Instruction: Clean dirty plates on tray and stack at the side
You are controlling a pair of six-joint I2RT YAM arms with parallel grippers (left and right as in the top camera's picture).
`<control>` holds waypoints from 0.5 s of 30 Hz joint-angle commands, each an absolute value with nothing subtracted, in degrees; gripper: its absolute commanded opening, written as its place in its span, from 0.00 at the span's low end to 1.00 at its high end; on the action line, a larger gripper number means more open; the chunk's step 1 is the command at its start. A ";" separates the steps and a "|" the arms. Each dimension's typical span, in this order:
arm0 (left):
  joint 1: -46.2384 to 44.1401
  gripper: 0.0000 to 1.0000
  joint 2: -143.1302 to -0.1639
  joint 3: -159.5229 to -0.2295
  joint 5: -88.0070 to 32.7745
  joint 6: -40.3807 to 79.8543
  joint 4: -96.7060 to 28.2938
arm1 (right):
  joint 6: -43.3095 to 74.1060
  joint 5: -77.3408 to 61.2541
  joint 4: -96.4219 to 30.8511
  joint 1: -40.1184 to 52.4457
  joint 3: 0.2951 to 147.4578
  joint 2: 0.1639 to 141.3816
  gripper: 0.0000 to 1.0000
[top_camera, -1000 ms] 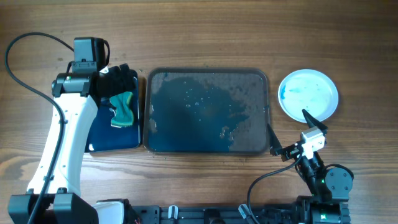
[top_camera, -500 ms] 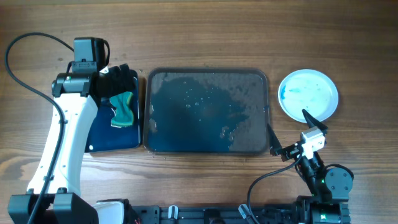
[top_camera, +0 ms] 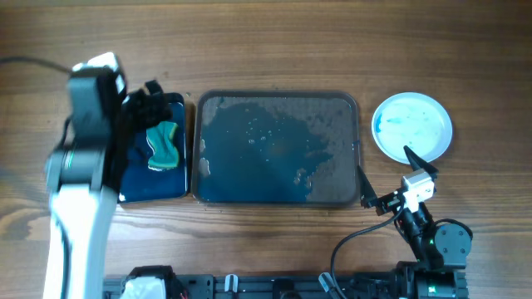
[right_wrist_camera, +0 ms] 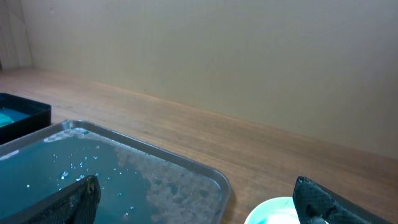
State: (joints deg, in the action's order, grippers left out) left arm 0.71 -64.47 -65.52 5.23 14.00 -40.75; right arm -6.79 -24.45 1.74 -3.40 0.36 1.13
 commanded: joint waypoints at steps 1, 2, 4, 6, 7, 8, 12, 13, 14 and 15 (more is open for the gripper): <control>0.86 1.00 -49.87 -53.89 3.90 11.77 -34.44 | -7.46 -25.78 1.91 -3.18 0.30 0.80 1.00; 0.84 1.00 -47.20 -50.46 3.40 10.52 -31.77 | -7.49 -25.78 1.91 -3.18 0.30 0.80 1.00; 0.86 1.00 -41.65 -43.24 3.05 9.15 -26.26 | -7.46 -25.78 1.91 -3.18 0.30 0.80 1.00; 1.19 1.00 -34.57 -35.22 3.03 9.17 -21.02 | -7.46 -25.78 1.91 -3.18 0.30 0.80 1.00; 1.19 1.00 -32.03 -32.62 3.03 9.17 -19.22 | -7.49 -25.78 1.91 -3.18 0.30 0.80 1.00; 1.19 1.00 -28.91 -29.19 3.03 9.17 -16.99 | -7.46 -25.78 1.91 -3.18 0.30 0.80 1.00; 1.87 1.00 -16.21 -14.41 3.05 9.15 -7.73 | -7.49 -25.78 1.91 -3.18 0.30 0.80 1.00; 2.04 1.00 -14.72 -12.71 3.05 9.15 -6.63 | -7.44 -25.80 1.91 -3.18 0.30 0.80 1.00; 2.31 1.00 -12.88 -10.41 3.05 9.15 -5.28 | -7.49 -25.78 1.91 -3.18 0.30 0.80 1.00; 2.66 1.00 -10.74 -7.51 3.03 9.15 -3.51 | -7.49 -25.78 1.91 -3.18 0.30 0.80 1.00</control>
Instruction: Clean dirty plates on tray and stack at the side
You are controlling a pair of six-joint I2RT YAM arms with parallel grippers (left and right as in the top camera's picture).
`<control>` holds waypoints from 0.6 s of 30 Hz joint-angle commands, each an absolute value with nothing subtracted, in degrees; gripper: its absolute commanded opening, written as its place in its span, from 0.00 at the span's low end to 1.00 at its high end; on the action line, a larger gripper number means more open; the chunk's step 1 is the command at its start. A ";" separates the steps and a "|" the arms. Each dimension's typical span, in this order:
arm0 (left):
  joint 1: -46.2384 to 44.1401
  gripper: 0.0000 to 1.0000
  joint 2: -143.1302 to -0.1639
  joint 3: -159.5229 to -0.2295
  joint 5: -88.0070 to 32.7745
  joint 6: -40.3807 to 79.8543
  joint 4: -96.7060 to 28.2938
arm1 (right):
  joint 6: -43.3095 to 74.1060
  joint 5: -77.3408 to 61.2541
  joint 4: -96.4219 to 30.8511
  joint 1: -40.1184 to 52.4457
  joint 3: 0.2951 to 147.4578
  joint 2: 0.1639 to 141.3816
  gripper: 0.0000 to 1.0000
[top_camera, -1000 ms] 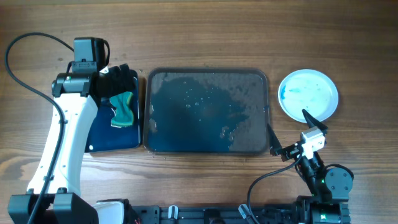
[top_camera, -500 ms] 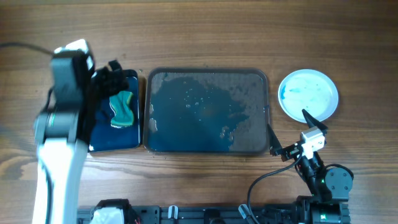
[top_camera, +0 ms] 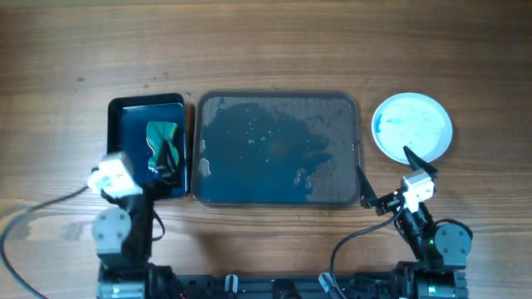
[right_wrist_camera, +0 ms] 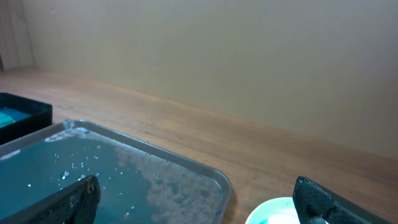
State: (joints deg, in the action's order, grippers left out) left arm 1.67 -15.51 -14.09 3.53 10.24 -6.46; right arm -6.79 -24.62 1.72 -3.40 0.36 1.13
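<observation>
A white plate smeared with blue lies on the table to the right of the grey tray; the tray holds bluish soapy water. The plate's edge also shows in the right wrist view, beside the tray. My right gripper stands open near the tray's near right corner, nothing between its fingers. A teal and green sponge lies in the black tub. My left gripper hovers over the tub's near right part, just by the sponge; its jaws are not clear against the dark tub.
The black tub stands left of the tray, almost touching it. The left arm's base and the right arm's base sit at the near edge. Bare wooden table lies beyond the tray and plate.
The left arm was stretched over the tub's left side with its gripper at the sponge. It is now drawn back to the near edge. The sponge stays in the tub. The right arm has not moved.
</observation>
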 commanded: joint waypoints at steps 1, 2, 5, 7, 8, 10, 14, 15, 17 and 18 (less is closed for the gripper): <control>2.76 1.00 -9.56 -5.78 3.05 9.17 -3.09 | -7.49 -25.78 1.91 -3.18 0.30 0.80 1.00; 2.79 1.00 -8.84 -4.69 3.05 9.15 -2.98 | -7.46 -25.78 1.91 -3.18 0.30 0.80 1.00; 2.79 1.00 -7.20 -2.66 3.36 9.13 -3.22 | -7.49 -25.78 1.91 -3.18 0.30 0.80 0.99; 2.79 1.00 -5.10 -0.89 3.95 9.13 -3.22 | -7.46 -25.78 1.91 -3.18 0.30 0.80 1.00; 2.79 1.00 -4.23 -0.32 3.92 9.15 -3.70 | -7.49 -25.78 1.91 -3.18 0.30 0.80 1.00; 2.74 1.00 -3.07 -0.34 3.88 9.15 -3.81 | -7.46 -25.78 1.91 -3.18 0.30 0.80 1.00; 2.74 1.00 -0.19 -0.34 0.91 9.19 -4.05 | -7.46 -25.78 1.91 -3.18 0.30 0.80 1.00; 2.74 1.00 -0.19 -0.34 -0.51 9.19 -4.34 | -7.49 -25.78 1.91 -3.18 0.30 0.80 1.00; 2.74 1.00 -0.19 -0.34 -1.26 9.39 -4.32 | -7.49 -25.78 1.91 -3.18 0.30 0.80 1.00; 2.74 1.00 -0.19 -0.34 -1.26 9.39 -4.27 | -7.49 -25.78 1.91 -3.18 0.30 0.80 1.00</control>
